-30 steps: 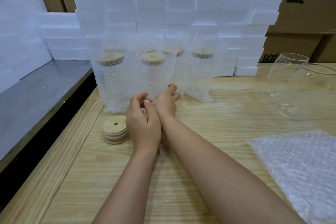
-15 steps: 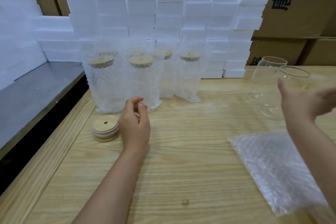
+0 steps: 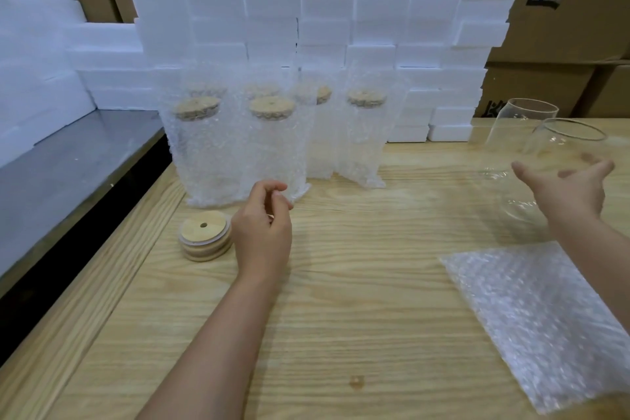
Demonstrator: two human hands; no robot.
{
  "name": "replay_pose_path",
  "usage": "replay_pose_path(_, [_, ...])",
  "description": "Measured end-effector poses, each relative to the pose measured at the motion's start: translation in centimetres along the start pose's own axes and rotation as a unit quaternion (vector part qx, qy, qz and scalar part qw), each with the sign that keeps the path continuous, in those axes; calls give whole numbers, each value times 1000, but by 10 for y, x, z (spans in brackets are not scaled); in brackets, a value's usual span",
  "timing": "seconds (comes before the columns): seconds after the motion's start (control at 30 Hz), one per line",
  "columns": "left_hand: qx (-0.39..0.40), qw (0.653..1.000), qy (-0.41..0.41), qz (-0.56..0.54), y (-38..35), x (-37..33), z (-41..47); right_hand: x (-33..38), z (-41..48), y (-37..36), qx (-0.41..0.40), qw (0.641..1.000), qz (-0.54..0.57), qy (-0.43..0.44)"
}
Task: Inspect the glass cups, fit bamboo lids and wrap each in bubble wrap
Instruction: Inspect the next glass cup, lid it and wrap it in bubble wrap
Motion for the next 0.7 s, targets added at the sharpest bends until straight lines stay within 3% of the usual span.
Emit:
replay_pose_path(0.23, [65, 998, 10, 6, -8, -6, -5, 30, -64, -29, 110, 991, 19, 80])
replay_pose_path(0.53, [195, 971, 53, -126, -30, -26, -29, 79, -193, -86, 237, 949, 93, 184])
replay_pose_path(0.7, [237, 962, 73, -116, -45, -31, -40, 80, -227, -100, 280, 928, 135, 207])
Point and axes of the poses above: each hand's wrist, its own z-axis towards the middle knuckle, its own y-axis out of the back of the hand, x = y × z, the point moved 6 cm from there along z, towards the middle knuckle, and after that the axes turned 10 degrees about -z, right-handed, at the moved point
